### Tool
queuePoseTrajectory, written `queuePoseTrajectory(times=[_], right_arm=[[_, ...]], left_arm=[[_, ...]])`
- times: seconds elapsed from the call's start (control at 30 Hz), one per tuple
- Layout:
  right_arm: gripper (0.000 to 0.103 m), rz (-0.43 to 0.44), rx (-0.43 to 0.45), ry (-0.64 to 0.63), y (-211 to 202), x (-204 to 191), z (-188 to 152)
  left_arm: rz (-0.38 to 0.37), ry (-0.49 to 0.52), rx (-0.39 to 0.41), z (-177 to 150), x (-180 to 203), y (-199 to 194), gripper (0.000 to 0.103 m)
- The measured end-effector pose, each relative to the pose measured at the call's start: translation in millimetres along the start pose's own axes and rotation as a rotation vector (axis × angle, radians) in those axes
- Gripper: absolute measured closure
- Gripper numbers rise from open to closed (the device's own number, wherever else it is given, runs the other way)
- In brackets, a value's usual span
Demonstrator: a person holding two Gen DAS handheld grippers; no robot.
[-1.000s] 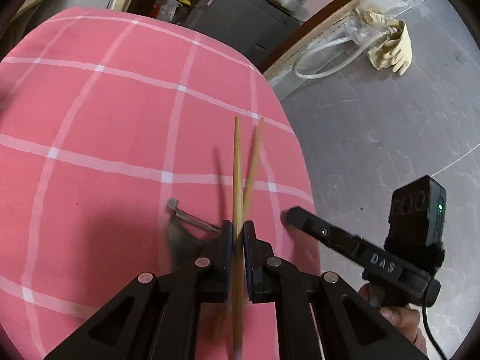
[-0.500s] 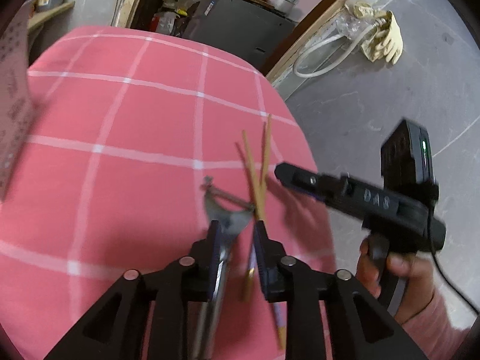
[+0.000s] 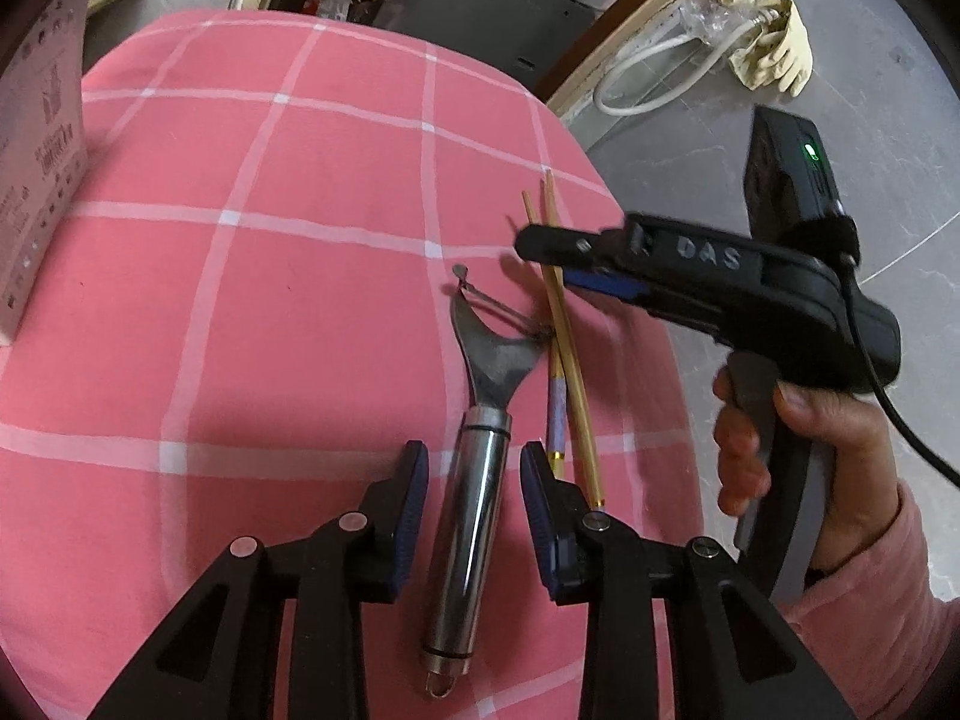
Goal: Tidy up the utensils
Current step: 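Close left gripper on the Y-peeler handle while right gripper grasps both chopsticks, then lift the Y-peeler and chopsticks and carry both toward the white basket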
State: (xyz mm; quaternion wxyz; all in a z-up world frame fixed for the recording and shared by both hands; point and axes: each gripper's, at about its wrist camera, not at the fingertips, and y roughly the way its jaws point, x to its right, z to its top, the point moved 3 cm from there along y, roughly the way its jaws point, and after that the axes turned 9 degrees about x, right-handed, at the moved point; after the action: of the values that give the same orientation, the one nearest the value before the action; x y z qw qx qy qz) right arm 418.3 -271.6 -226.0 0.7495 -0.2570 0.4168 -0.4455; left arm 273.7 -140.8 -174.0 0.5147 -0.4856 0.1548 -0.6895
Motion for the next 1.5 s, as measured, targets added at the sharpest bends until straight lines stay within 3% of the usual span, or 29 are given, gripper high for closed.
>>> queuePoseTrajectory(times=[0.07,0.13,0.2,0.37,0.6,0.7,0.87,1.07,1.17,1.33,1.5], right_arm=[[0.068,-0.018,-0.005,-0.016,2.4,-1.5,0.9],[0.083,-0.052,-0.009,-0.039,2.9,-0.9,1.3],[0.091,-0.046,-0.006,-0.026,-0.6,5.6,1.1],[0.093,0.046,0.005,0.056,-23.7,26.0,-5.4],[0.096,0.046,0.005,0.042,-50.8,45.1,-20.9],[0.096,0.057,-0.006,0.052,-45.6,52.6,-20.0],[0.096,0.053,-0.007,0.069,-34.9,42.7,-18.1],[0.095,0.005,-0.049,0.024,-22.1,30.3,-16.8],[0.095,0.023,-0.044,0.050,-22.7,35.7,-17.1],[0.097,0.090,0.009,0.142,-28.9,47.3,-21.2],[0.097,0.104,0.117,0.128,-54.7,31.3,-25.1]], left_arm=[[0.001,0.002,-0.012,-1.8,0.4,2.6,0.073],[0.000,0.003,-0.024,-2.7,1.3,5.1,0.073],[-0.006,-0.002,-0.037,-4.6,1.2,6.9,0.073],[-0.011,-0.005,-0.058,-4.0,0.3,10.6,0.074],[0.010,0.028,-0.098,2.6,5.0,20.4,0.076],[0.032,0.063,-0.116,7.1,10.2,27.7,0.083],[0.034,0.080,-0.132,15.6,17.6,35.1,0.084],[0.029,0.027,-0.105,9.9,6.1,21.5,0.085],[0.025,-0.002,-0.085,5.0,1.6,17.8,0.085],[0.014,-0.013,-0.041,6.1,0.7,12.9,0.085],[-0.001,0.020,0.039,13.7,4.2,-3.1,0.085]])
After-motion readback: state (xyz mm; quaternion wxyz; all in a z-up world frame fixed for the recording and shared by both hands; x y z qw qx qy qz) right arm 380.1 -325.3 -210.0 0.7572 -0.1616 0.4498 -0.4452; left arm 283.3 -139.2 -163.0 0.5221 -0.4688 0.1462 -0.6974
